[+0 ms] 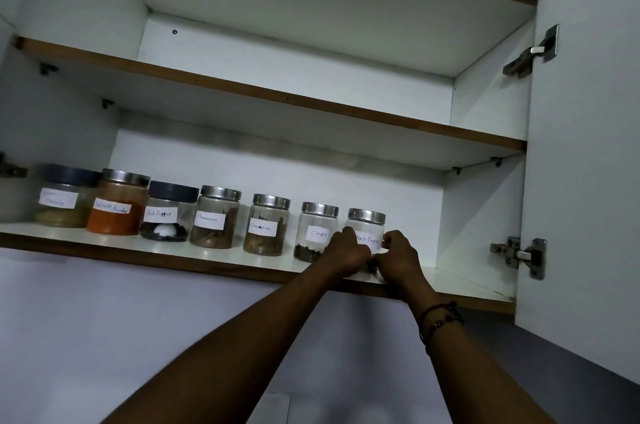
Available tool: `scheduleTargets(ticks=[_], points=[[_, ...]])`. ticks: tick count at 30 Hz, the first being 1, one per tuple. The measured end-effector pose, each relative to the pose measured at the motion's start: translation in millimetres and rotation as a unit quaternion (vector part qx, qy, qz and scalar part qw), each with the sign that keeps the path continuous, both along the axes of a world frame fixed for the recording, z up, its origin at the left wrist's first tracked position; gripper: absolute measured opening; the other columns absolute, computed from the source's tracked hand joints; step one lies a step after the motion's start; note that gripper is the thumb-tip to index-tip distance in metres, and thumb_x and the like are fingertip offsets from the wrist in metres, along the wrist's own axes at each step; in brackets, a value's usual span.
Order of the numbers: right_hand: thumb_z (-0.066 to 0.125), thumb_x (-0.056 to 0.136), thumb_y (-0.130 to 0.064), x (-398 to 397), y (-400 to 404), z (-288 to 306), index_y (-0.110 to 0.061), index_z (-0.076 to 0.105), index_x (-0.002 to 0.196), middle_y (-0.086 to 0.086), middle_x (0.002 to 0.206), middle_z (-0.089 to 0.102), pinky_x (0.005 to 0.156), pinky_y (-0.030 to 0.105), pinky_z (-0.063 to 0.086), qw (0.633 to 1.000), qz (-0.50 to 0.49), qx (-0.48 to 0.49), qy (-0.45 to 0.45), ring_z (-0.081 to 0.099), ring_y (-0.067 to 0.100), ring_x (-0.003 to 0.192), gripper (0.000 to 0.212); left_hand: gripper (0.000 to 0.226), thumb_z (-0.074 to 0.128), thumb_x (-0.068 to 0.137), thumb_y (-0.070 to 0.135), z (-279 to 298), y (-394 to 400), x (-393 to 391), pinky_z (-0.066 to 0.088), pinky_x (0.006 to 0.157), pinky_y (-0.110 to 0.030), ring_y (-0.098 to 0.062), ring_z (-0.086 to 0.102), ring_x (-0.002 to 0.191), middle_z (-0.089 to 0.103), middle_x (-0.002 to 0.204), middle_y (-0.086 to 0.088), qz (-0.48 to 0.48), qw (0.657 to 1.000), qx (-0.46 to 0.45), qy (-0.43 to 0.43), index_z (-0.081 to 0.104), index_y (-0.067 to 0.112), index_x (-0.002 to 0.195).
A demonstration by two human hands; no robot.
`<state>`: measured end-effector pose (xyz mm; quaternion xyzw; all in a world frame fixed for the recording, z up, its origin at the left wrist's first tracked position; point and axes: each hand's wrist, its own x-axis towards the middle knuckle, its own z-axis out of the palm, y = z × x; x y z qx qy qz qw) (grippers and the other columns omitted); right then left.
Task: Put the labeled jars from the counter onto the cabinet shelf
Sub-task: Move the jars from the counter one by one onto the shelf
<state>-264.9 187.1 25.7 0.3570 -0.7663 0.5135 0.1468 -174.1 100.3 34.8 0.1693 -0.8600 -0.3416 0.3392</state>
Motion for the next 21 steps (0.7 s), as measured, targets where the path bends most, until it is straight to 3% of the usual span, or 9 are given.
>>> scheduleTargets(ticks=[5, 9, 12, 15, 21], points=[[0.074, 0.079, -0.013, 5, 7, -2, -0.009, 0.052, 0.109, -0.001, 0.102, 0.054, 0.058, 0.015, 0.037, 0.999, 0.014, 0.030, 0.027, 0.052, 0.016, 0.089, 0.038, 0.047, 0.061, 0.091, 0.024, -6, 0, 3, 0.049, 0.091, -0.037, -0.032, 0.058, 0.116, 0.059, 0.128, -0.017, 0.028, 0.999, -0.045, -0.012, 0.046, 0.005, 0.131], [0.068, 0.085, -0.022, 32, 30, -13, -0.016, 0.061, 0.107, -0.004, 0.109, 0.063, 0.085, 0.038, 0.055, 0.997, 0.065, -0.020, 0.027, 0.062, 0.017, 0.100, 0.024, 0.045, 0.056, 0.094, 0.022, -25, 15, 22, 0.042, 0.096, -0.031, -0.028, 0.054, 0.126, 0.057, 0.136, -0.013, 0.013, 0.989, -0.094, 0.110, 0.049, 0.008, 0.136], [0.066, 0.088, -0.022, 61, 56, -37, -0.031, 0.066, 0.098, -0.014, 0.101, 0.069, 0.081, 0.024, 0.055, 0.991, 0.104, -0.072, 0.049, 0.065, 0.001, 0.094, 0.014, 0.027, 0.057, 0.096, 0.021, -54, 29, 47, 0.050, 0.095, -0.029, -0.016, 0.061, 0.112, 0.063, 0.126, -0.006, -0.067, 0.973, -0.084, 0.204, 0.058, 0.021, 0.123], [0.064, 0.090, -0.021, 89, 80, -75, -0.027, 0.068, 0.106, -0.017, 0.102, 0.069, 0.079, 0.010, 0.051, 0.988, 0.129, -0.059, 0.062, 0.064, -0.006, 0.095, 0.018, 0.025, 0.055, 0.099, 0.021, -98, 47, 73, 0.048, 0.087, -0.009, 0.007, 0.061, 0.105, 0.066, 0.116, 0.010, -0.144, 0.963, -0.038, 0.223, 0.062, 0.022, 0.123], [0.061, 0.093, -0.016, 130, 120, -178, -0.035, 0.063, 0.103, -0.022, 0.102, 0.066, 0.073, 0.001, 0.044, 0.994, 0.107, -0.031, 0.000, 0.059, -0.013, 0.096, 0.022, 0.026, 0.049, 0.103, 0.021, -205, 88, 102, 0.048, 0.093, -0.013, -0.001, 0.063, 0.111, 0.069, 0.119, 0.011, -0.190, 0.967, 0.063, 0.157, 0.063, 0.023, 0.124]])
